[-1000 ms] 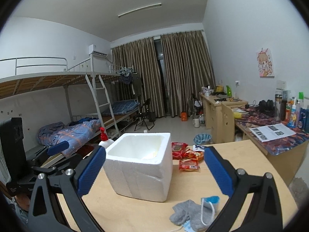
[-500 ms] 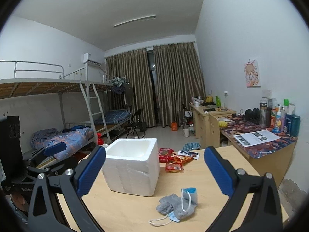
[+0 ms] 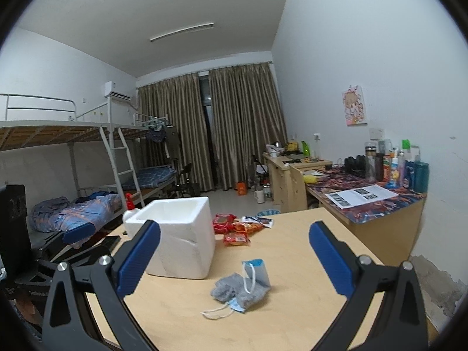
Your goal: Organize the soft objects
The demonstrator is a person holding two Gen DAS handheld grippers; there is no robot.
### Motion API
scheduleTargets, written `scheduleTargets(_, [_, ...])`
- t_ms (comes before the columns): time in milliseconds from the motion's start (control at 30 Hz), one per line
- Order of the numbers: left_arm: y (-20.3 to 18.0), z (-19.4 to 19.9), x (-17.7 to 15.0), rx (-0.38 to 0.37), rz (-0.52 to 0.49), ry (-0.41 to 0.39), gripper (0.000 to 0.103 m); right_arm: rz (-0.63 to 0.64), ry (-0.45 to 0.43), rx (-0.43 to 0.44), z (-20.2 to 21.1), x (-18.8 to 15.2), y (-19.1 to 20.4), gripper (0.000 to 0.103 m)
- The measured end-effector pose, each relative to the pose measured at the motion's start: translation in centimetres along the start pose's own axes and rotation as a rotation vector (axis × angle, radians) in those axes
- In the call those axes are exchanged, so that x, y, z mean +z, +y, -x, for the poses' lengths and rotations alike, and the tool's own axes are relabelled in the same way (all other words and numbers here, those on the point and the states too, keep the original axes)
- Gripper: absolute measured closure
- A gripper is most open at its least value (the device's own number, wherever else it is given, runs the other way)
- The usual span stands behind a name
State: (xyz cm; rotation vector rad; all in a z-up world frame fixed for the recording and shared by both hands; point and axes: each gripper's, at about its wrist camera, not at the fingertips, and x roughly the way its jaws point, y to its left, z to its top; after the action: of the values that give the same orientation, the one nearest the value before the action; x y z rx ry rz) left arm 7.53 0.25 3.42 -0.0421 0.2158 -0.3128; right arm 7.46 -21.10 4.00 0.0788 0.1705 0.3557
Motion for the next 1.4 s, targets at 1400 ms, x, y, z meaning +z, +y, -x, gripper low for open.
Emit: scheduleTargets(1400, [0.6, -19.7, -6.5, -0.016, 0.075, 0.390, 0.000, -0.135, 0.242, -0.036, -8.9, -6.4, -9.2, 0.000])
